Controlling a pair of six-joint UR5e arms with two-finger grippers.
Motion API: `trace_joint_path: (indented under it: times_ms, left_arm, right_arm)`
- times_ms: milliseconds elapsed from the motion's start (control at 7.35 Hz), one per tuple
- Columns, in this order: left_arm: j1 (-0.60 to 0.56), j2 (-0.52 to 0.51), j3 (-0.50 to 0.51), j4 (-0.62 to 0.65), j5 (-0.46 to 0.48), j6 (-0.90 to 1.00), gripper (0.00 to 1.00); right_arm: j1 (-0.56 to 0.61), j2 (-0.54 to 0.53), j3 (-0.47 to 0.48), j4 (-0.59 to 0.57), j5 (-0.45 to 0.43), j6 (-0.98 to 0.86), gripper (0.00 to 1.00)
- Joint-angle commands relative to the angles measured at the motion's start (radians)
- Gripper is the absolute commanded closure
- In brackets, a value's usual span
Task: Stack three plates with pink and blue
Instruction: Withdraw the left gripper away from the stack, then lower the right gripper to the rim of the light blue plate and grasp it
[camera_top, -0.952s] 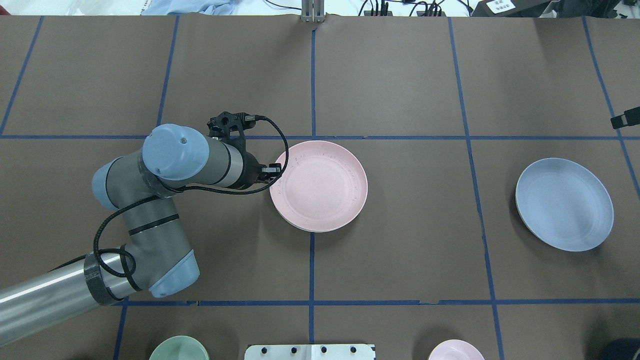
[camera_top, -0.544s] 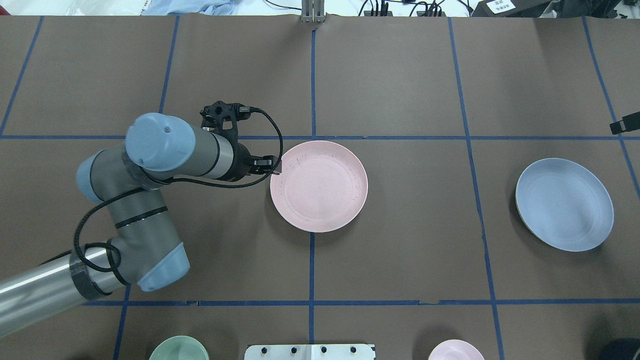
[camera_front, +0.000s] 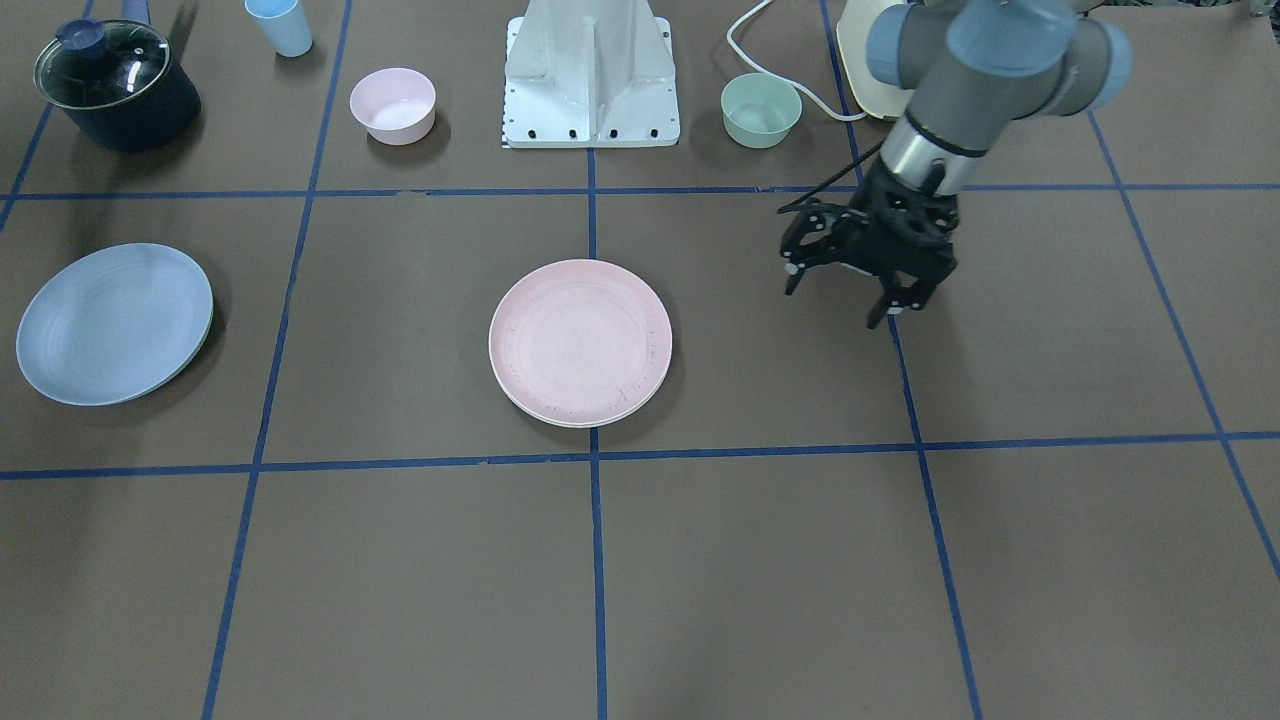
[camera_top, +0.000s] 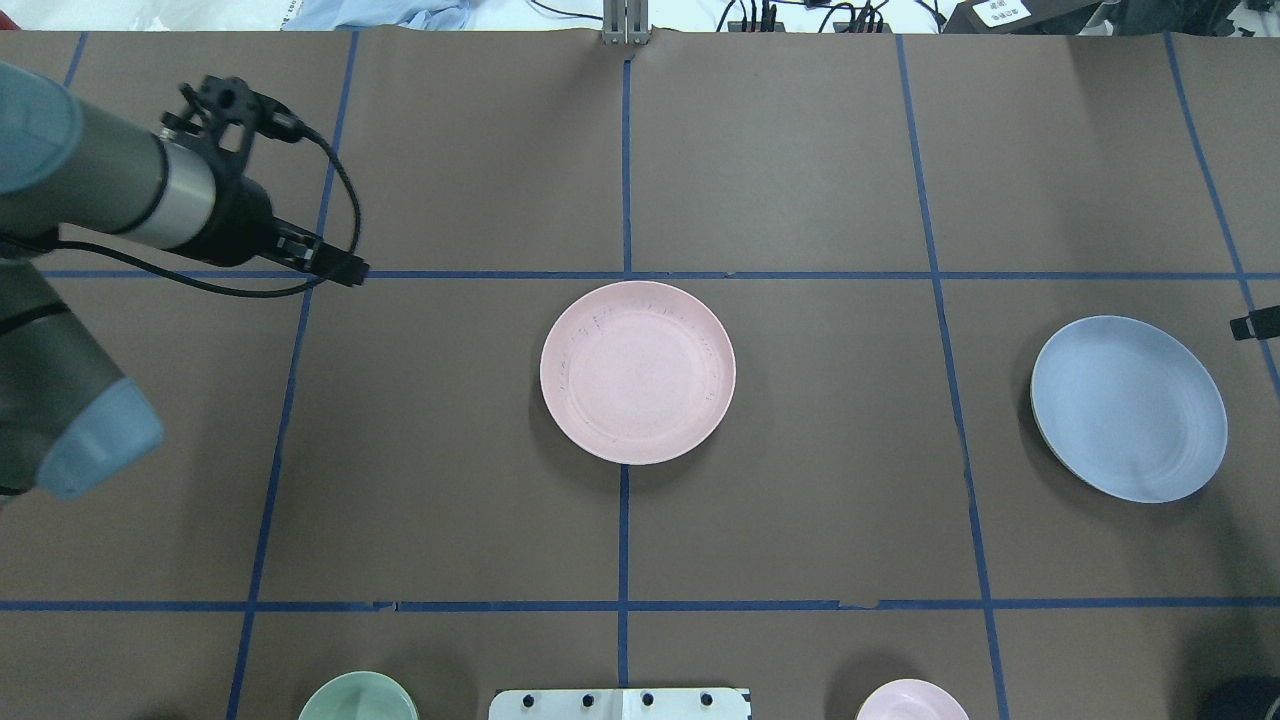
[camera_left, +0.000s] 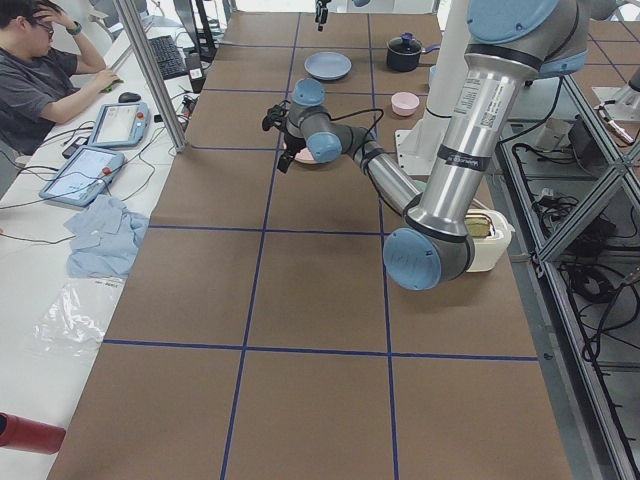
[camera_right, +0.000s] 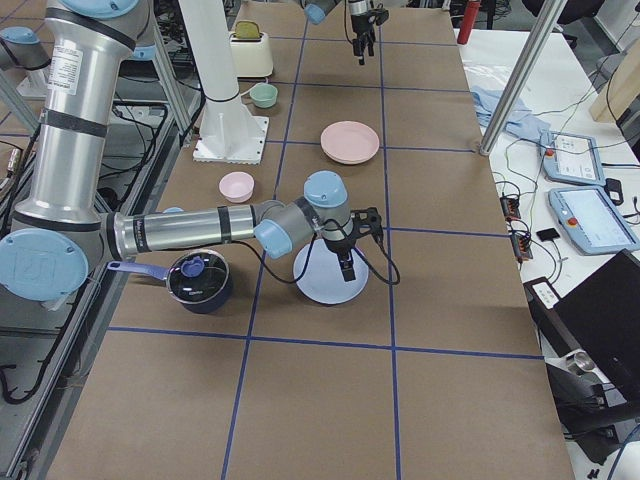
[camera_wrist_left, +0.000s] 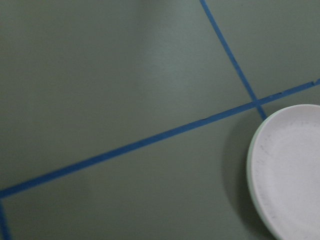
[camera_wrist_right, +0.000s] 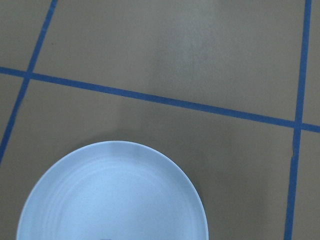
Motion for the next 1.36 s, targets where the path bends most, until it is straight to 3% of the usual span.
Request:
trace_joint_path:
  times_ms: [0,136,272,1088,1224]
  left_arm:
    - [-0.11,0.063,-0.017,0.02,-0.036,0.185,0.0]
    - [-0.11,0.064,-0.017,0.02,-0.035,0.186,0.0]
    - [-0.11,0.064,-0.018,0.02,-0.035,0.186,0.0]
    - [-0.11,0.064,-0.018,0.017,-0.031,0.184,0.0]
    - [-0.11,0.064,-0.018,0.018,-0.033,0.184,0.0]
  right_arm:
    - [-0.111,-0.031,-0.154,0.275,-0.087,0.151,0.17]
    - [-0.15,-0.031,-0.22,0.395,-0.105,0.22,0.23]
    - [-0.169,-0.031,-0.236,0.422,-0.107,0.247,0.31]
    - [-0.212,-0.034,-0.29,0.424,-0.15,0.247,0.39]
    - [-0.213,-0.033,-0.29,0.424,-0.15,0.247,0.6]
